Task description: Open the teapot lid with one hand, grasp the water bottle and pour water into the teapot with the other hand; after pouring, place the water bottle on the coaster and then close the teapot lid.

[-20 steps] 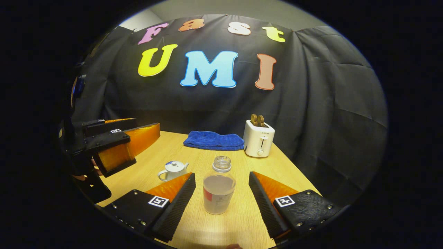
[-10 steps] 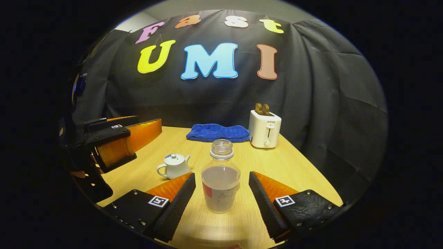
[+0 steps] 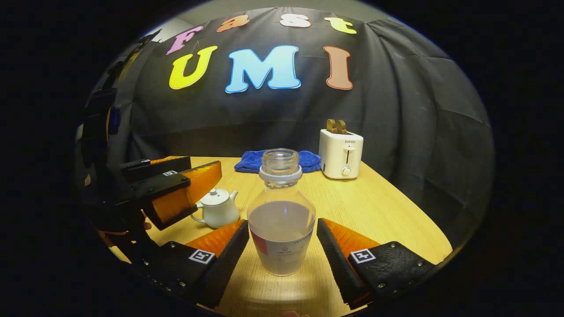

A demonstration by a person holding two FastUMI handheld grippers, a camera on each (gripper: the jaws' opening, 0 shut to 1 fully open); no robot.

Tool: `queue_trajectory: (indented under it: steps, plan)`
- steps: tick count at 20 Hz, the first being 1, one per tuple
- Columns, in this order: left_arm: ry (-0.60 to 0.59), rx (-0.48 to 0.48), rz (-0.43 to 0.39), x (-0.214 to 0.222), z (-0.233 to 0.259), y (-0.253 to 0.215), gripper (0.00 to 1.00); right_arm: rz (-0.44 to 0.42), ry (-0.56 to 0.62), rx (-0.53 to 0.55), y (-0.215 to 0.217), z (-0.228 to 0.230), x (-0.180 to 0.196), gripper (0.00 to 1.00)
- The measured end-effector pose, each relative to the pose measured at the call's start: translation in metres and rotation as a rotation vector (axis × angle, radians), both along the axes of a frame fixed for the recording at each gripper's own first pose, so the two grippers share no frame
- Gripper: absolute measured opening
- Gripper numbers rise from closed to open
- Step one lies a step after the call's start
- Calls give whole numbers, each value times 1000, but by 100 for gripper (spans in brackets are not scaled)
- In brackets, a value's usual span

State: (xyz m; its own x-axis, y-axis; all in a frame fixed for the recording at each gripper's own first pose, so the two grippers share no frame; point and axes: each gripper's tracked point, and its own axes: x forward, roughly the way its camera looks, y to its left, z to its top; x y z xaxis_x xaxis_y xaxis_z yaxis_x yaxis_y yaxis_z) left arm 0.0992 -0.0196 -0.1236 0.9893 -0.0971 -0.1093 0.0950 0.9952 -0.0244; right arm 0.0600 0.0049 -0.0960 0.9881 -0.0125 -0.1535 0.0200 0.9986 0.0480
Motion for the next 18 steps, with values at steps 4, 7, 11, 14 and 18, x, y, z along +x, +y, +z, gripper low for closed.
queue_trajectory:
  steps: [4, 7, 11, 14, 18]
  plan:
    - [27, -3, -5, 20, -24, -2, 89, 0, 16, -2, 1, -15, 6, 96]
    - [56, -4, -4, 25, -40, -1, 87, -9, 32, 22, 0, -21, 9, 96]
    - [57, 3, 2, 27, -48, 1, 75, -4, 46, 26, 1, -26, 12, 96]
    - [62, 4, 11, 29, -54, 4, 63, 5, 53, 24, 2, -28, 14, 96]
    - [54, 22, 21, 28, -55, 5, 46, 12, 66, 45, 5, -34, 15, 95]
